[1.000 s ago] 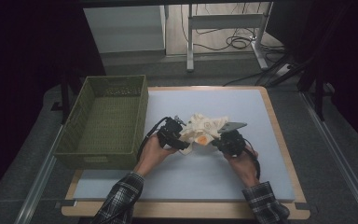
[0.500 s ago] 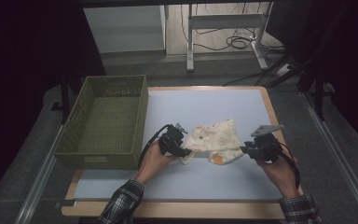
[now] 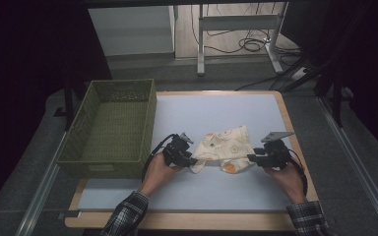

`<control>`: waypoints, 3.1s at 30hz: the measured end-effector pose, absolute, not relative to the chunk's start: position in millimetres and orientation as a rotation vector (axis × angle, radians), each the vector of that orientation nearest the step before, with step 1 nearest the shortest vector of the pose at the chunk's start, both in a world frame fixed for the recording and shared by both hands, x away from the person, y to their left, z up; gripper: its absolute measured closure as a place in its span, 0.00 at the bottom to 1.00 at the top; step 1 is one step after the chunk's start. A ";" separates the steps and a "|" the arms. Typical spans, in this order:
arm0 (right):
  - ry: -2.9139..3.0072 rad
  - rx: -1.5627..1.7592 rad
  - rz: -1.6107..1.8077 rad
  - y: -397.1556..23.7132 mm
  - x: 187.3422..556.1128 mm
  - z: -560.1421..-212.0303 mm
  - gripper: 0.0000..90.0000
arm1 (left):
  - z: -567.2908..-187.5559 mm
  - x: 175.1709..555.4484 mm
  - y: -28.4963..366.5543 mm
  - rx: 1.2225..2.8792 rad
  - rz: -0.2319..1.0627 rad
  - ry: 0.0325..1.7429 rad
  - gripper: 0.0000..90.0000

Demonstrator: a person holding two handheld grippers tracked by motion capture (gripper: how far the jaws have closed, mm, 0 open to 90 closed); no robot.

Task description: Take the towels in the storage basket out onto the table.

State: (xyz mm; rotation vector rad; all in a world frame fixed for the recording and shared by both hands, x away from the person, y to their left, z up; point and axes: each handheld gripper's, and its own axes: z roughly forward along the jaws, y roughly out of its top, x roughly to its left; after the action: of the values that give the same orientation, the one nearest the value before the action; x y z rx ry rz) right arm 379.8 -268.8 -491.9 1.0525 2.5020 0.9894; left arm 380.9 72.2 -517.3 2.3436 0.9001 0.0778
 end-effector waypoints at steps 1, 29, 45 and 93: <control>2.514 1.066 0.981 -266.4 383.6 -496.4 0.70 | -518.8 380.3 72.7 2.341 0.075 0.898 0.70; 2.522 1.017 0.898 -260.3 390.6 -510.8 0.92 | -541.6 354.1 82.9 2.184 0.306 0.937 0.21; 2.465 1.017 1.016 -257.8 397.7 -448.1 0.94 | -545.6 352.2 85.1 2.157 0.333 0.914 0.21; 2.636 0.985 1.113 -227.9 348.8 -489.3 0.73 | -545.6 352.2 85.3 2.160 0.334 0.914 0.20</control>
State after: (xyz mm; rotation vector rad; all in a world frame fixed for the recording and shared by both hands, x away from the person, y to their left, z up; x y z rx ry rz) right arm 348.8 -227.9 -489.3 0.9853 2.6357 1.1130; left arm 352.2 85.3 -545.6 2.1604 0.9141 0.3342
